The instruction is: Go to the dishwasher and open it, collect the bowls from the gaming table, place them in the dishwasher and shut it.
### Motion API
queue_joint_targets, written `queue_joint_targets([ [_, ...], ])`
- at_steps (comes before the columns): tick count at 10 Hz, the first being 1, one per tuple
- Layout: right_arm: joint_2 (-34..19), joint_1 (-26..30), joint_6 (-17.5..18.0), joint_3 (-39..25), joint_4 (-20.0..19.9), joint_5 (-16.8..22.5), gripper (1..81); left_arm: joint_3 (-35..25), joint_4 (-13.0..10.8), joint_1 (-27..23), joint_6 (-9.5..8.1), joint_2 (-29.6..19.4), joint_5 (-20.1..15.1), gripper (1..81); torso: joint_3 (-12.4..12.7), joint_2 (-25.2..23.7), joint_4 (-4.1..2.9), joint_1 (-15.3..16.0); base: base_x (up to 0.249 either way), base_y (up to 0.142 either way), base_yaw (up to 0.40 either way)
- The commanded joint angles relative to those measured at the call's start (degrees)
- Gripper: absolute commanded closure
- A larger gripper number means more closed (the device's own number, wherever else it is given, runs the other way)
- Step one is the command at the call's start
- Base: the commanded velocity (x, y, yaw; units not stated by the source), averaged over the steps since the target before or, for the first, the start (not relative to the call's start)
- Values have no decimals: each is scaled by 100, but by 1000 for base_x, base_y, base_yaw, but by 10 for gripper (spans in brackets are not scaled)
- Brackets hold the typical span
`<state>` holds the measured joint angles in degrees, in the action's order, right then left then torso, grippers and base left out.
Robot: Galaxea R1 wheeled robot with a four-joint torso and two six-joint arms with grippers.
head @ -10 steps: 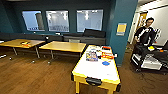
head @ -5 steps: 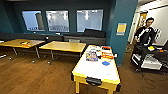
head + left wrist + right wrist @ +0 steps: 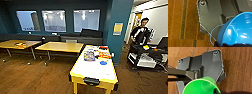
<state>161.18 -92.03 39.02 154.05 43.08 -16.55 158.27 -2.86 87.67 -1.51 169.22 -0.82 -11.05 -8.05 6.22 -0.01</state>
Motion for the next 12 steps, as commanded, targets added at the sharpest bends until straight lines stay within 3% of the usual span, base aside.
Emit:
queue_joint_targets([
  [1, -75, 75, -9, 45, 51, 196, 811, 46, 5, -334, 2, -72, -296, 811, 0, 0, 0, 1, 0, 0, -387],
  [6, -137, -31, 62, -316, 174, 197, 811, 46, -4, -361, -7, -37, -296, 811, 0, 2, 0, 3, 0, 0, -387],
  [7, -111, -58, 79, -298, 79, 214, 811, 46, -12, -377, -7, -28, -296, 811, 0, 2, 0, 3, 0, 0, -387],
  [9, -5, -206, -114, -157, -502, 223, 811, 46, -12, -378, -25, -28, -305, 811, 0, 2, 0, 1, 0, 0, -387],
  [12, 391, -321, -2056, 133, -2445, 574, 811, 46, -39, -404, -25, -37, -349, 811, 0, 2, 0, 1, 0, 0, -380],
])
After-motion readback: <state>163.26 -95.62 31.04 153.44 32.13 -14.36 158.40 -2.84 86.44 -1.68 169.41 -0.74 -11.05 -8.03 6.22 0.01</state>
